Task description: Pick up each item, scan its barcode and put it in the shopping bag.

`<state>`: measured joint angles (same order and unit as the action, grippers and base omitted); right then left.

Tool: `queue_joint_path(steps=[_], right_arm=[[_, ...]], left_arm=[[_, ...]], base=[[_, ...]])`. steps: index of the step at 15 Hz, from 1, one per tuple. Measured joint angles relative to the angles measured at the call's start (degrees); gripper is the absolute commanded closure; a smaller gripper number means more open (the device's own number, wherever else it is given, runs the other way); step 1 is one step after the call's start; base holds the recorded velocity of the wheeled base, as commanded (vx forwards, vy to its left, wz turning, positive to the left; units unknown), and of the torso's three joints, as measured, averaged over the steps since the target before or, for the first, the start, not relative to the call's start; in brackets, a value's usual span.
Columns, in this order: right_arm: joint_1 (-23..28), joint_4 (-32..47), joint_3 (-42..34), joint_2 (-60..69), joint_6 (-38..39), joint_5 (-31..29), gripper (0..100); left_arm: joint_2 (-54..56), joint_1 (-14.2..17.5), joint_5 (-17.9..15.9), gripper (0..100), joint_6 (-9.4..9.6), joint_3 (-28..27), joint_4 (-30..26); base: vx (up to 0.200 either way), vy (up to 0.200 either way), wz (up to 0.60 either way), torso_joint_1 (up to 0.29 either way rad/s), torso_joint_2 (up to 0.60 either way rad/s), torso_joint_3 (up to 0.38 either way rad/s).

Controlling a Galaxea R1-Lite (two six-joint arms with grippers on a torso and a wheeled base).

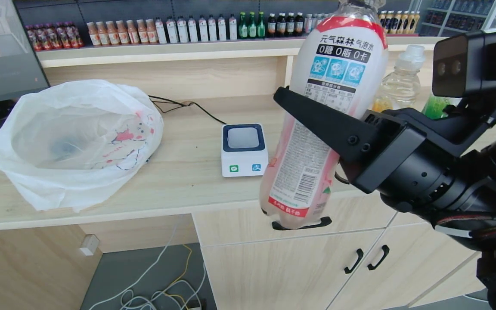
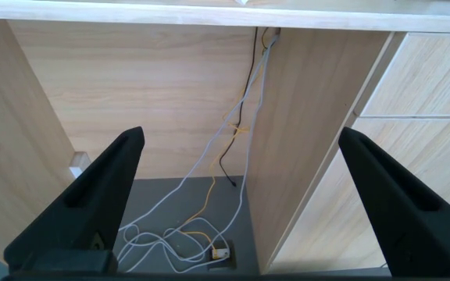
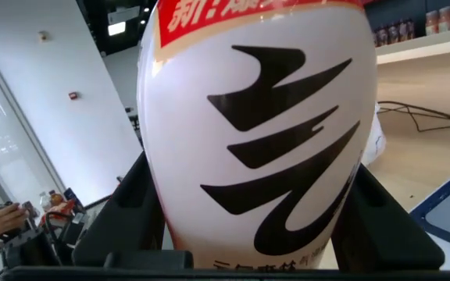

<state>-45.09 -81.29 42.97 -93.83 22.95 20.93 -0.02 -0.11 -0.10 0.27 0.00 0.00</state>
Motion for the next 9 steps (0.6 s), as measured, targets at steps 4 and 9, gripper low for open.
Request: queue_joint_path(steps=[4, 9], right_arm=[[-2.1, -0.4, 1.6, -2.5, 0.1, 0.0, 100], [-2.9, -1.3, 2.7, -3.8, 0.7, -0.1, 100]], left_arm=[[0.0, 0.0, 0.0, 0, -0.02, 0.0, 0.0], [0.0, 0.0, 0.0, 0, -0.02, 0.0, 0.0]], base=[[0.000, 0.000, 0.00, 0.000, 0.00, 0.000], [0.000, 0.000, 0.00, 0.000, 0.00, 0.000]])
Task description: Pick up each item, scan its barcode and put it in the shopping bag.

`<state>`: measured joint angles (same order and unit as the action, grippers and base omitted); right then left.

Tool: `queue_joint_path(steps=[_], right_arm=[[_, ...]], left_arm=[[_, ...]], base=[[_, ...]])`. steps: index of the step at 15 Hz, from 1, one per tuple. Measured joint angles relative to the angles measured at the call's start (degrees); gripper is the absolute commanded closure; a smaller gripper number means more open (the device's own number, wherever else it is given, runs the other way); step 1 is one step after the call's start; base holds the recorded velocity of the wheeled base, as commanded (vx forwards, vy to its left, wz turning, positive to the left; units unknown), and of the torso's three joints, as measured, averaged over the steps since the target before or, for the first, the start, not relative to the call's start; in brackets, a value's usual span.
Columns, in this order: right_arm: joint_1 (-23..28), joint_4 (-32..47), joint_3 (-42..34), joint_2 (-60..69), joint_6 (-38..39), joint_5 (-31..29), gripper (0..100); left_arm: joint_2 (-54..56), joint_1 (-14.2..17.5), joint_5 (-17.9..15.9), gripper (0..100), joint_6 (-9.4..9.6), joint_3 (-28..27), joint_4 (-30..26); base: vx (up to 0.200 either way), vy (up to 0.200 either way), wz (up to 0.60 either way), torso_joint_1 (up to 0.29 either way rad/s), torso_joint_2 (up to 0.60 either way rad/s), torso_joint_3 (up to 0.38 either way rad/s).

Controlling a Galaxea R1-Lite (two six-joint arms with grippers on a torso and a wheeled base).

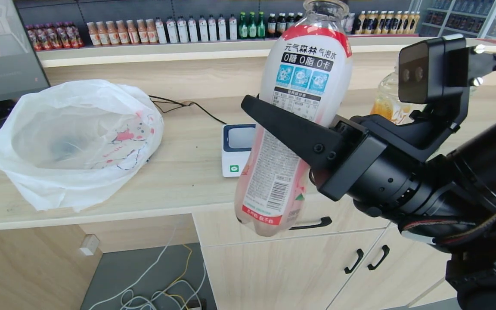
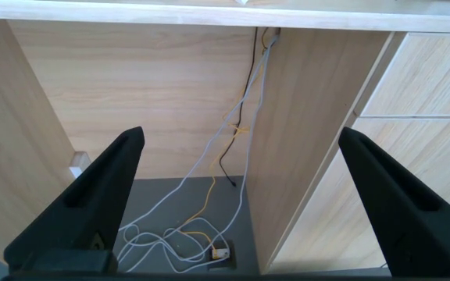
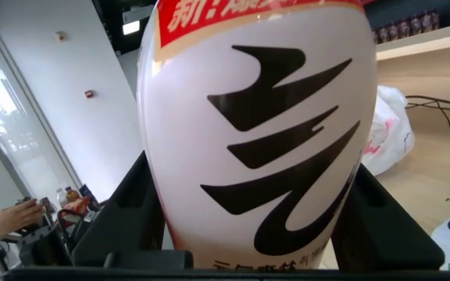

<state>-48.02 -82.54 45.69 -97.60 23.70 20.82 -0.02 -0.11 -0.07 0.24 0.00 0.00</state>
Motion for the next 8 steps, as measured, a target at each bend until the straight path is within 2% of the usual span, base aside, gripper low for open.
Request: queue_joint_path(steps=[8], right_arm=[[-0.7, 0.0, -0.9, 0.0, -0.7, 0.0, 100]], left_arm=[[0.0, 0.0, 0.0, 0, 0.02, 0.0, 0.0]], base=[[0.000, 0.000, 0.00, 0.000, 0.00, 0.000]])
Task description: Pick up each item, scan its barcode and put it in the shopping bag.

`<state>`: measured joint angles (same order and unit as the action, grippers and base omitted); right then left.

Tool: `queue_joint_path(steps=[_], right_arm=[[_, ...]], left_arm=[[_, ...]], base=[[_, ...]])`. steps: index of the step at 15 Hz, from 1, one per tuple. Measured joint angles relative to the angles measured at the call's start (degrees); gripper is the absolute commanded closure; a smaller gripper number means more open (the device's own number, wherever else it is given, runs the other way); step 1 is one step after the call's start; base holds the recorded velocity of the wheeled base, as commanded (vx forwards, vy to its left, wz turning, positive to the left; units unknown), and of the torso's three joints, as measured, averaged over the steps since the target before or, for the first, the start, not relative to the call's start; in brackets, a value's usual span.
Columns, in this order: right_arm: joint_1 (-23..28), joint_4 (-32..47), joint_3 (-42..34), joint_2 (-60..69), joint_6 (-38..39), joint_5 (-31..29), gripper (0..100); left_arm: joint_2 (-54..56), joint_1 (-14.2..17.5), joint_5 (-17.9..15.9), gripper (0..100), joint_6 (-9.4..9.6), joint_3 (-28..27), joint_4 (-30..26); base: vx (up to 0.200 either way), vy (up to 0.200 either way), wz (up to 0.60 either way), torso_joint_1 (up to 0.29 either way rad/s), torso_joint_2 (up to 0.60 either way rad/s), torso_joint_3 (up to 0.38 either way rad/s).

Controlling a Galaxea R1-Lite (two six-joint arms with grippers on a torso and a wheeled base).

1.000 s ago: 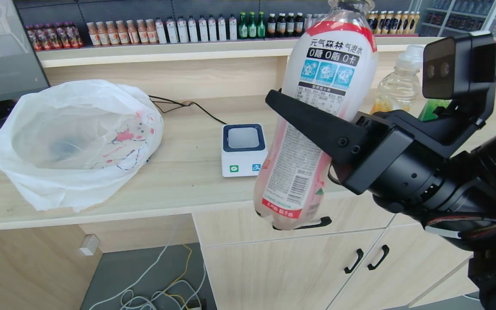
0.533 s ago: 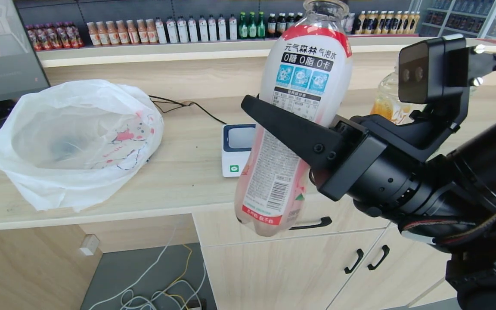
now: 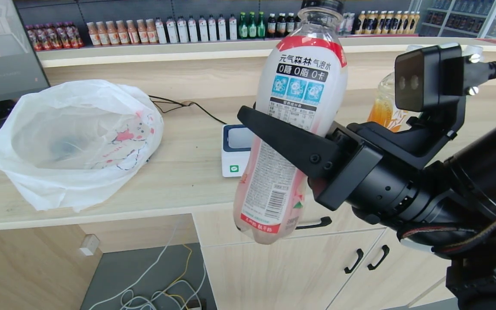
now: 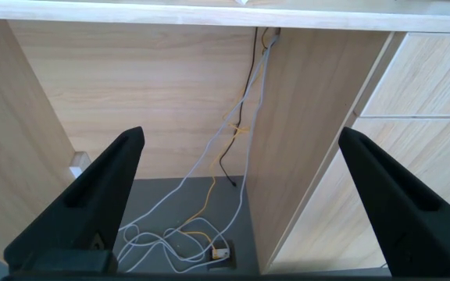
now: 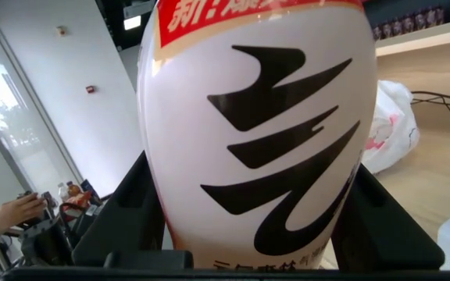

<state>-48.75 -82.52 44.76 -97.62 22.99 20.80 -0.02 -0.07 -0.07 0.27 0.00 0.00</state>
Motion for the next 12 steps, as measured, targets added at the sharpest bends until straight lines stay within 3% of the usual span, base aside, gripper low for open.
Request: queue_joint_path(steps=[12], right_arm=[[-0.5, 0.3, -1.1, 0.0, -5.3, -2.0, 100]], left_arm=[[0.0, 0.0, 0.0, 0, -0.02, 0.0, 0.0]], base=[[0.000, 0.000, 0.00, 0.000, 0.00, 0.000]])
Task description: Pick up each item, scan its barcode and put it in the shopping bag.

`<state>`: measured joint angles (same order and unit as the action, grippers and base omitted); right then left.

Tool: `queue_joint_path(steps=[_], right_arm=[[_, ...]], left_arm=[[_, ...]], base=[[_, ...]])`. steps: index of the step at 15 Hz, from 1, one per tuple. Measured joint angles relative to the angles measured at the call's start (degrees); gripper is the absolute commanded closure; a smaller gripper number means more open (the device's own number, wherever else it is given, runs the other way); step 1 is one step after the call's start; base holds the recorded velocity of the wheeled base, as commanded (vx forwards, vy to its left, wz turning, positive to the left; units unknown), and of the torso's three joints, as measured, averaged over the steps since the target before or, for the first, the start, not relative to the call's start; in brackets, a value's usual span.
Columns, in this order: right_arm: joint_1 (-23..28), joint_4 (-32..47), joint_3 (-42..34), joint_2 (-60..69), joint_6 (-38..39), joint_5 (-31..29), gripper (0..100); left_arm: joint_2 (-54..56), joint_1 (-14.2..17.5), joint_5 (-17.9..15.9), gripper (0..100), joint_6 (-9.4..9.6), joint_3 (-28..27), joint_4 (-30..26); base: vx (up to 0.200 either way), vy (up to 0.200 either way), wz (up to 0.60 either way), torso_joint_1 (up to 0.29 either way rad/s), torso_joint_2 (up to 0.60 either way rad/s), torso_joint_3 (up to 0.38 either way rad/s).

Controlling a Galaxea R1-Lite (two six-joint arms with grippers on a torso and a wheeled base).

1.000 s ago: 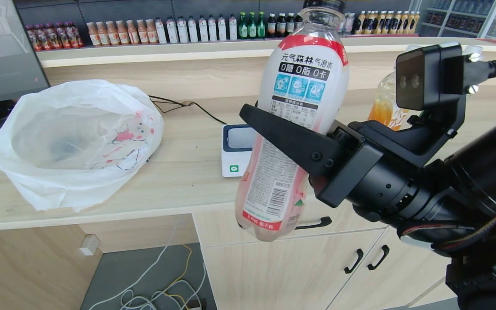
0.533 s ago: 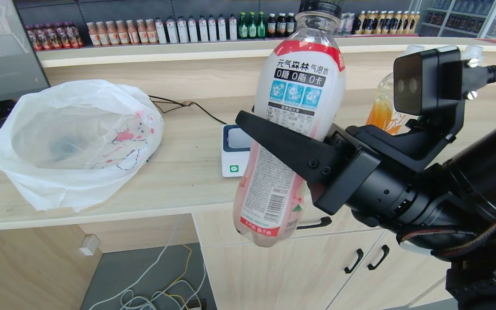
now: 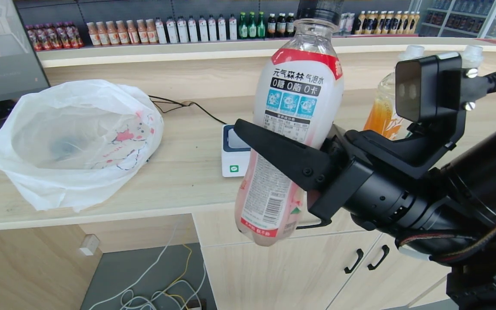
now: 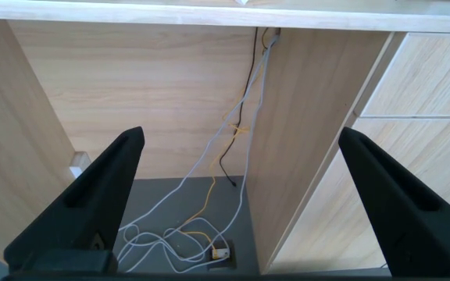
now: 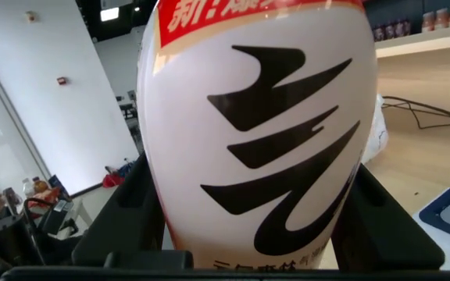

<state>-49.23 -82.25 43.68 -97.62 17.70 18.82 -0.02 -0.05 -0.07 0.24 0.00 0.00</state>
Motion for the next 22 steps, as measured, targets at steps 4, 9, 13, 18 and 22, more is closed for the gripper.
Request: queue_joint_path(steps=[4, 9, 13, 18, 22], right_arm=[[0.0, 2.2, -2.0, 1.3, -3.9, -1.6, 100], [1.3, 9.7, -4.8, 4.8, -15.1, -17.2, 100], [5.1, 7.5, -6.1, 7.2, -23.6, -20.3, 100], [15.9, 0.8, -8.6, 7.4, -27.9, -23.4, 100], [17.6, -1.0, -8.8, 7.9, -26.0, -28.1, 100]], left_arm=[[0.0, 0.0, 0.0, 0, 0.02, 0.0, 0.0], [0.0, -0.1, 0.0, 0, 0.00, 0.0, 0.0], [0.0, 0.0, 0.0, 0, 0.02, 0.0, 0.0], [0.0, 0.0, 0.0, 0, 0.02, 0.0, 0.0], [0.0, 0.0, 0.0, 0, 0.00, 0.0, 0.0]], base=[[0.000, 0.000, 0.00, 0.000, 0.00, 0.000], [0.000, 0.000, 0.00, 0.000, 0.00, 0.000], [0.000, 0.000, 0.00, 0.000, 0.00, 0.000], [0.000, 0.000, 0.00, 0.000, 0.00, 0.000], [0.000, 0.000, 0.00, 0.000, 0.00, 0.000]])
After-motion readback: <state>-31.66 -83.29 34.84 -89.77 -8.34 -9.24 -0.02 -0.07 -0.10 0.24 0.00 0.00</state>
